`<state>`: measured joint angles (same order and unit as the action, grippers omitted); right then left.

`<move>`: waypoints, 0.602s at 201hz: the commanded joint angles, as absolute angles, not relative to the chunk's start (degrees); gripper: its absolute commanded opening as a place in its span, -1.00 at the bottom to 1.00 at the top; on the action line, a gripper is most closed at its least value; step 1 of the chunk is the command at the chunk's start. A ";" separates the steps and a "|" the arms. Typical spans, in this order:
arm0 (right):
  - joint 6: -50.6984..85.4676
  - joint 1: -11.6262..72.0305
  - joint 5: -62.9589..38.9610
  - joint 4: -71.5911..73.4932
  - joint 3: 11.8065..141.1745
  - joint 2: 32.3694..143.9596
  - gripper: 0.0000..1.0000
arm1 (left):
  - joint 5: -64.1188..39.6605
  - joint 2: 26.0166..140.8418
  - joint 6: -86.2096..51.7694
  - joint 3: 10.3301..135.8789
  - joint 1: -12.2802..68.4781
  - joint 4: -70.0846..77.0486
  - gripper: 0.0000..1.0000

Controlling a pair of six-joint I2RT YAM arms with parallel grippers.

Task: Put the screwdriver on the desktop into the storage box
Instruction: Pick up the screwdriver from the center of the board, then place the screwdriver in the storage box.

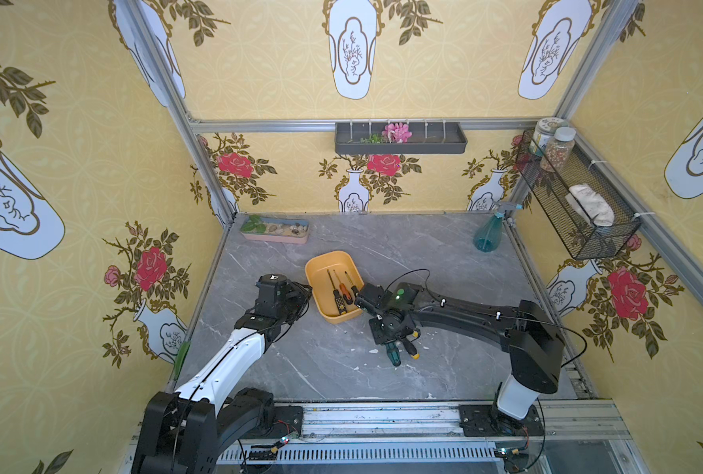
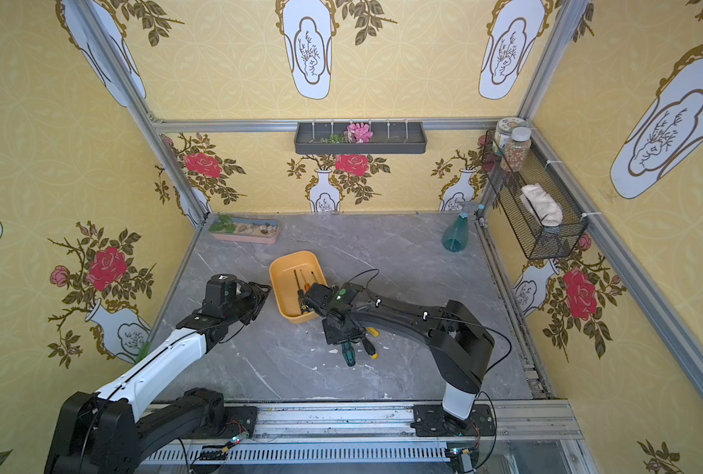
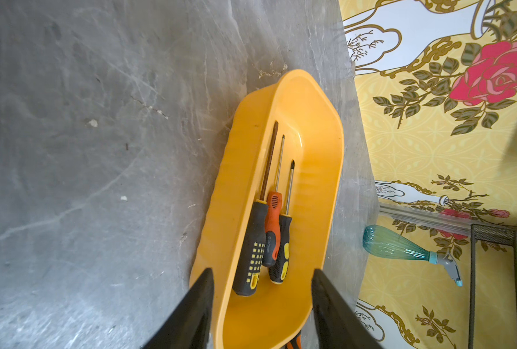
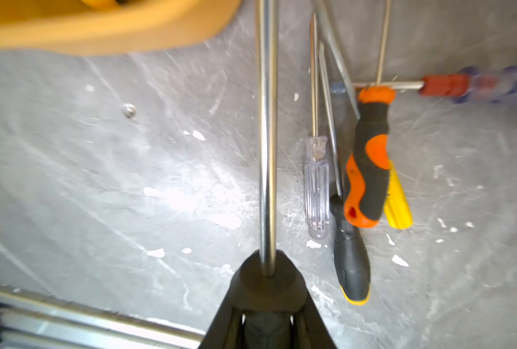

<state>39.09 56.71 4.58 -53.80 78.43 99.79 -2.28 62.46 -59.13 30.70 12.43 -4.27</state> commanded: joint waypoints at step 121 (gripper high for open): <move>31.64 50.39 -6.78 -49.75 132.38 136.48 -0.79 | 1.06 56.82 -56.88 30.07 11.87 -11.49 0.07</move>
<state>32.49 51.11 -3.77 -52.03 129.38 132.94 0.43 57.06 -58.46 30.30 12.01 -9.08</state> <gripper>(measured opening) 0.262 0.535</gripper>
